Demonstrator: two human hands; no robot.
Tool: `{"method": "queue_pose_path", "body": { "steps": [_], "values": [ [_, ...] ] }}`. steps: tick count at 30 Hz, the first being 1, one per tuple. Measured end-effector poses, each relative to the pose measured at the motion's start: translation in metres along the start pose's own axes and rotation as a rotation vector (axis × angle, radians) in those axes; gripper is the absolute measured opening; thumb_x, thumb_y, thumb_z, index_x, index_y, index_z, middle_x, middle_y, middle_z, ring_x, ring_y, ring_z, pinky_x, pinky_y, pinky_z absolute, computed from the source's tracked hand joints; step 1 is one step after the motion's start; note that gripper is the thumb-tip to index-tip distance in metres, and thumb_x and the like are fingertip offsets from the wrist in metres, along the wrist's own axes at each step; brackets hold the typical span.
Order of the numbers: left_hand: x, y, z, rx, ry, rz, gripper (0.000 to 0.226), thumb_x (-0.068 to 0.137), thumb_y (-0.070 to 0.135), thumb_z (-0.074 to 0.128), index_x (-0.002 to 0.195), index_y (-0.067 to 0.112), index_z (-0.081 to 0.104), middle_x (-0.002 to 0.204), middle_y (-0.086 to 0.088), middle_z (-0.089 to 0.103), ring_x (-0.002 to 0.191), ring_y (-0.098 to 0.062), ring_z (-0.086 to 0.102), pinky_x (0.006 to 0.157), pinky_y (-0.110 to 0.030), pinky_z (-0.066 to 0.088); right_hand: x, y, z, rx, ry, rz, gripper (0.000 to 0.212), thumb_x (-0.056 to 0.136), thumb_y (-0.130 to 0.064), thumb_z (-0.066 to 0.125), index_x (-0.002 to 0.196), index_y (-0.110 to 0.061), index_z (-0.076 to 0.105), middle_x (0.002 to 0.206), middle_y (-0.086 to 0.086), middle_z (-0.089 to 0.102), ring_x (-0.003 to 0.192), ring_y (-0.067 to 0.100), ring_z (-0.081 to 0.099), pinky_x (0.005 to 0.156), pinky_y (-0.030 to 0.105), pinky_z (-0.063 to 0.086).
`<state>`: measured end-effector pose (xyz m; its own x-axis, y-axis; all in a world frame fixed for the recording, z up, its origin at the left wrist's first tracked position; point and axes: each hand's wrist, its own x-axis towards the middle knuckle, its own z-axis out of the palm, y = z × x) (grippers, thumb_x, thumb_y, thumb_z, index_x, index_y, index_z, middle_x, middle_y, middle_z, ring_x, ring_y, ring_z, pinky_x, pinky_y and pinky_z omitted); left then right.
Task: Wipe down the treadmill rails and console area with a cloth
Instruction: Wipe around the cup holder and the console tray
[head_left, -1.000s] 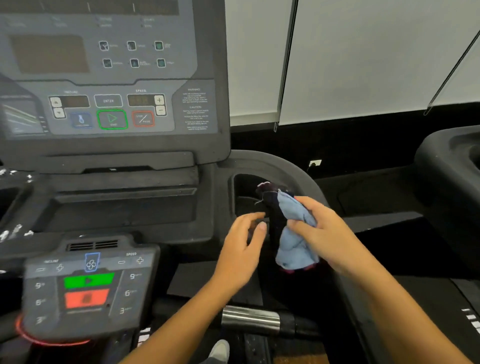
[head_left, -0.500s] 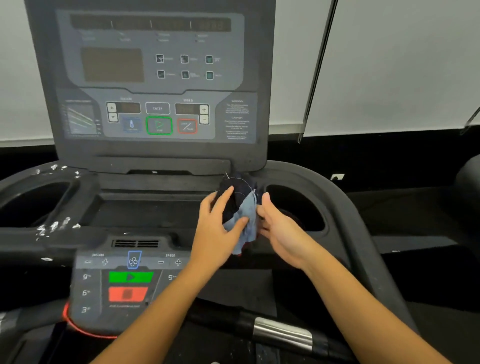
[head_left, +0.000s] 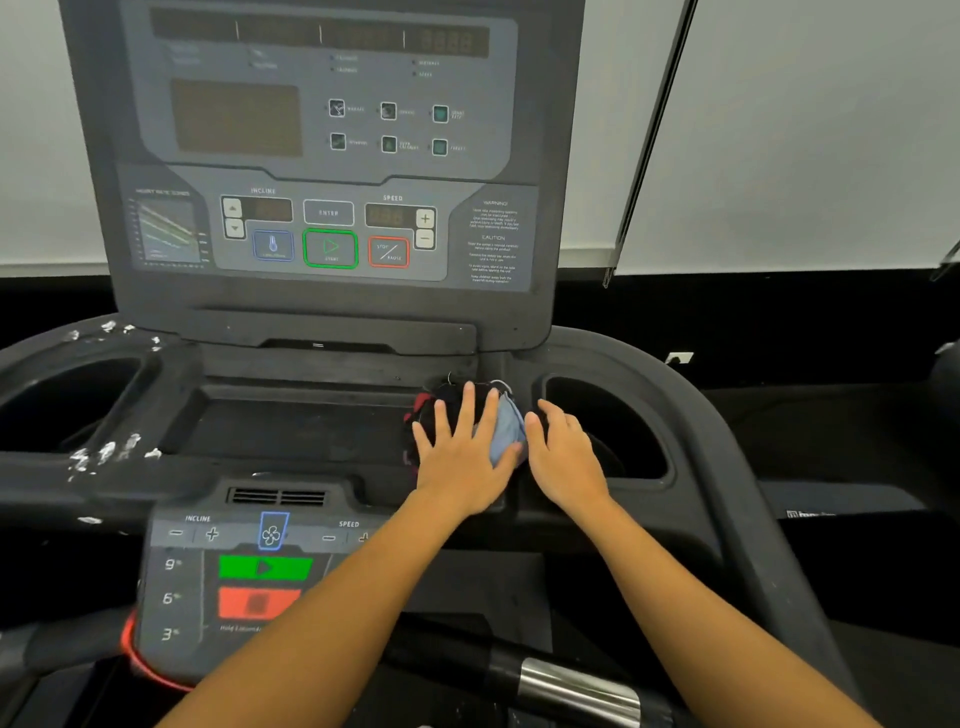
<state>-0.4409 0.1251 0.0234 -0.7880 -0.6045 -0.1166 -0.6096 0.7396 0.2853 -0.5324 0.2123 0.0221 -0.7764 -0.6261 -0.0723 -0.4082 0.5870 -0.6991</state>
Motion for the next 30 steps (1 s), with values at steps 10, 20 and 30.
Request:
{"method": "queue_pose_path", "body": {
  "steps": [10, 20, 30],
  "values": [
    [0.000, 0.006, -0.008, 0.018, -0.147, 0.026, 0.071, 0.096, 0.049, 0.031, 0.148, 0.024, -0.011, 0.155, -0.009, -0.018, 0.142, -0.039, -0.004, 0.115, -0.051, 0.004, 0.004, 0.001, 0.012, -0.069, 0.133, 0.004, 0.049, 0.099, -0.044, 0.029, 0.144, -0.024, 0.029, 0.139, 0.004, 0.047, 0.113, 0.021, 0.056, 0.083, 0.033, 0.042],
    [0.008, 0.003, -0.003, -0.033, -0.079, 0.016, 0.071, 0.094, 0.055, 0.031, 0.148, 0.028, -0.006, 0.156, -0.006, -0.015, 0.142, -0.038, -0.007, 0.114, -0.053, 0.000, -0.001, 0.005, 0.013, -0.118, 0.153, -0.058, 0.049, 0.100, -0.042, 0.029, 0.145, -0.021, 0.030, 0.141, 0.005, 0.046, 0.117, 0.019, 0.054, 0.088, 0.032, 0.044],
    [-0.035, 0.006, 0.003, 0.202, 0.043, 0.044, 0.064, 0.096, 0.050, 0.017, 0.149, 0.016, 0.002, 0.154, -0.018, 0.011, 0.136, -0.039, 0.025, 0.112, -0.045, 0.022, -0.001, 0.009, 0.017, -0.157, 0.185, -0.085, 0.050, 0.099, -0.043, 0.030, 0.144, -0.021, 0.032, 0.137, 0.006, 0.051, 0.108, 0.019, 0.059, 0.084, 0.033, 0.048]
  ]
}}
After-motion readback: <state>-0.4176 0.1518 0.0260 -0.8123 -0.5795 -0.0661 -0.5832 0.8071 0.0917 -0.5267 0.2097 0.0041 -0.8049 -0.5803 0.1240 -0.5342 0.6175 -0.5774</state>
